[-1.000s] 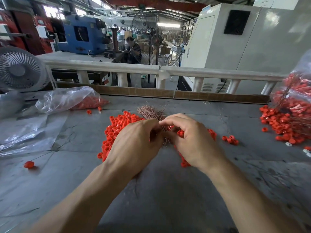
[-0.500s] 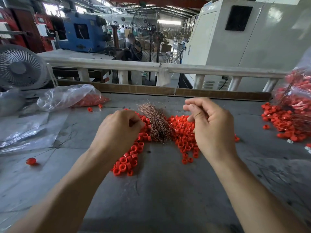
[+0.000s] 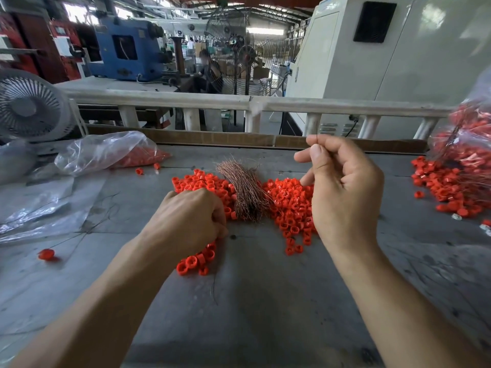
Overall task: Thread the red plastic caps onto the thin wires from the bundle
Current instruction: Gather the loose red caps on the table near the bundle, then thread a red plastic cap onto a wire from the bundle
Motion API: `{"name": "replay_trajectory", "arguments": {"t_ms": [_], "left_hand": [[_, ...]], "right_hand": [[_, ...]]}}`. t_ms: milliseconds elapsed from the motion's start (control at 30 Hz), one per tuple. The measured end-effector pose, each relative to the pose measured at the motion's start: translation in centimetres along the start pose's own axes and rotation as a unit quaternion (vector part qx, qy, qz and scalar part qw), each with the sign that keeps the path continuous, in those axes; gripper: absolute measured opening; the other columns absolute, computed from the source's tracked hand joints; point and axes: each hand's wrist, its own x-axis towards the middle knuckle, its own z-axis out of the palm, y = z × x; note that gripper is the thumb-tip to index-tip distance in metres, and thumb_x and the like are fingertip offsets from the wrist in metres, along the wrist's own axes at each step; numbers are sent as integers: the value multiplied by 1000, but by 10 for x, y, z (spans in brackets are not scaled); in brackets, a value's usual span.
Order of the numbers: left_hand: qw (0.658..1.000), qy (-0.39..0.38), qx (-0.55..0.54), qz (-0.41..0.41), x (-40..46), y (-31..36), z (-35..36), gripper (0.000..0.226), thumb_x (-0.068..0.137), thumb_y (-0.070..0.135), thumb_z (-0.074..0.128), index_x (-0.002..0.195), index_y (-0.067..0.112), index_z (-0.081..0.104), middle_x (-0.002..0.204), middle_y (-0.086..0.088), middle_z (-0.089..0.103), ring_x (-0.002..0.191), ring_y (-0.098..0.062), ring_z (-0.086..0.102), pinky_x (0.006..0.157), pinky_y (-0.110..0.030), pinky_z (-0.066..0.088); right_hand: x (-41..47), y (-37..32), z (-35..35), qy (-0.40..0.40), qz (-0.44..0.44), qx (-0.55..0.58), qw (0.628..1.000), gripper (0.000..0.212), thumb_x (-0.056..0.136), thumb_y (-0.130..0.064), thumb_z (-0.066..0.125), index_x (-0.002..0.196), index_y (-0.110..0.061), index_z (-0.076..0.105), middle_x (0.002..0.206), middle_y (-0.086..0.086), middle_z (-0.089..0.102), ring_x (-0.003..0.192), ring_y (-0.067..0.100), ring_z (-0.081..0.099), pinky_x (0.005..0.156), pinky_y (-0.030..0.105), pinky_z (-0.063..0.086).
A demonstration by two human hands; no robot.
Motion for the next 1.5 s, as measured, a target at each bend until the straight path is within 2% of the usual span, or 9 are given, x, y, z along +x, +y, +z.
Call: {"name": "replay_trajectory", "arguments": {"t_ms": [233,333,533,667,767,900,1167,1333,1500], "left_hand": [[1000,-12,18,8,-3,2,-3,8,78,38,83,78,36,75,69,28,60,74,5,53,88,-29,36],[1000,-8,23,6,-4,4,-3,6,82,37,79,81,32,76,75,20,67,82,-5,61,92,-31,40],[993,70,-98,4,-2,10,-4,9,84,30,77,80,29,68,80,15,64,77,-2,57,66,-25,44],[945,135,-297,-11,-1,19,-5,14,85,16,78,80,26,69,76,11,74,68,-3,71,66,-29,60],[886,129,-446,-13,-2,22,-5,17,88,5,77,95,18,69,85,5,77,78,-12,77,75,-36,64],[827,105,-553,-7,0,22,-5,21,87,-5,73,103,8,72,88,-7,79,87,-23,78,82,-34,63],[742,68,-667,3,2,22,-7,25,77,-1,74,96,14,80,93,-9,76,89,-22,74,84,-30,60],[711,47,-701,19,-1,28,-8,25,76,-2,70,97,10,78,91,-8,74,88,-22,73,82,-30,60],[704,35,-709,29,-3,32,-9,27,77,-1,67,102,6,72,86,-5,73,85,-20,73,84,-31,62]], "right_hand": [[-1,1,2,-9,37,37,999,17,105,-13,55,106,-19,71,87,-3,75,56,12,61,52,18,45],[-1,2,2,-12,48,46,998,17,105,-13,55,105,-19,71,87,-2,75,56,14,61,50,18,44],[0,2,2,-36,56,66,996,17,105,-12,54,106,-19,70,89,0,75,55,16,60,50,17,43],[-1,0,4,-62,62,87,992,15,103,-13,56,109,-19,68,89,0,76,54,13,56,57,19,48],[-1,-1,4,-68,79,110,988,11,102,-13,57,107,-20,65,88,0,77,56,11,55,58,19,48],[0,-3,4,-71,120,136,981,9,100,-13,61,97,-18,68,82,5,77,59,8,54,54,14,42],[-2,-4,6,-149,200,160,955,12,98,-8,63,90,-12,70,75,11,75,56,13,59,44,11,39],[-10,0,12,-216,170,103,956,9,95,-12,67,89,-17,72,69,1,70,51,7,53,48,13,39],[-13,2,13,-221,137,79,962,6,92,-23,69,88,-22,74,64,-7,67,55,0,57,52,9,41]]}}
